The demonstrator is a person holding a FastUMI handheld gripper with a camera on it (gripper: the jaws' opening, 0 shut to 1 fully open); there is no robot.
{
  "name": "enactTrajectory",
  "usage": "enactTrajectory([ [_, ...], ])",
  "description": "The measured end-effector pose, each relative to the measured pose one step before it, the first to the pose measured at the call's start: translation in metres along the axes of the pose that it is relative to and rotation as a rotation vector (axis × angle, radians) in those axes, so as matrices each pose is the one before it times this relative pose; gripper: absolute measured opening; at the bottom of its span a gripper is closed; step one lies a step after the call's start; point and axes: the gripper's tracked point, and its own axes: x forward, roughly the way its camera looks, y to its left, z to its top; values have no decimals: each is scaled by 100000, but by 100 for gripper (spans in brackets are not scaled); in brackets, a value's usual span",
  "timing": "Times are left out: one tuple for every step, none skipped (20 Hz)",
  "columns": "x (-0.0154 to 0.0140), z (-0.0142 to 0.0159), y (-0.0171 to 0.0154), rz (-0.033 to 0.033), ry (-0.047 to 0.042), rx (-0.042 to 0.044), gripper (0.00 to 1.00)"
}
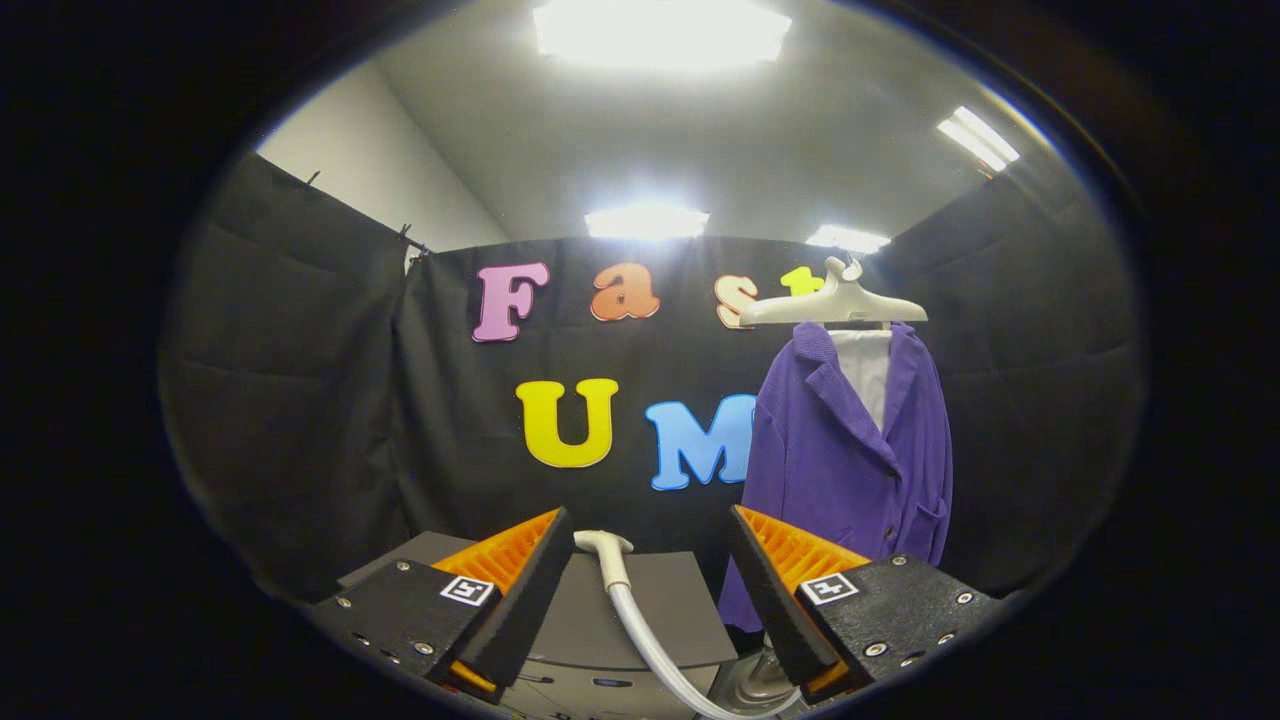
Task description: Iron the clothes twice with a garment steamer, once on the left side and once on the right side.
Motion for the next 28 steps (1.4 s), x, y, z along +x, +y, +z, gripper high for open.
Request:
enactTrajectory([
  [1135,-75,198,-625,1554,650,94],
  [1165,-167,46,-186,1698,749,95],
  [1215,-34,99,-148,1613,678,95],
  [1436,-276,66,-526,2137,288,95],
  [1345,-246,-117,-1500,2183,61,95],
  [1339,-372,-127,-1179,2218,124,95],
  [1293,-415,32,-606,2732,603,95],
  [1399,-490,79,-12,2723,761,95],
  [1424,-482,-1,-221,2837,467,95],
  [1537,-449,-15,-250,2435,-47,95],
  [1435,-455,-21,-624,2237,-41,95],
  [1418,-526,137,-87,2014,274,95],
  [1143,-288,371,905,2228,721,95],
  [1340,-698,616,1889,2415,880,95],
  [1447,-705,425,1193,2987,1160,95],
  [1480,-735,326,947,2951,873,95],
  [1367,-652,189,337,3169,896,95],
  [1328,-720,193,301,3330,976,95],
  [1237,-526,156,336,3459,1123,94],
  [1182,-604,95,93,3016,1124,95],
  [1086,-460,56,120,3004,1488,94],
  [992,-569,73,142,2667,1476,95],
  [986,-524,80,311,2813,1624,95],
  [925,-779,192,753,3180,1777,95],
  [854,-582,94,330,2919,1616,95],
  [829,-635,175,673,2654,1396,96],
  [812,-542,185,766,2885,1124,96],
  [691,-741,406,1120,2918,1524,96],
])
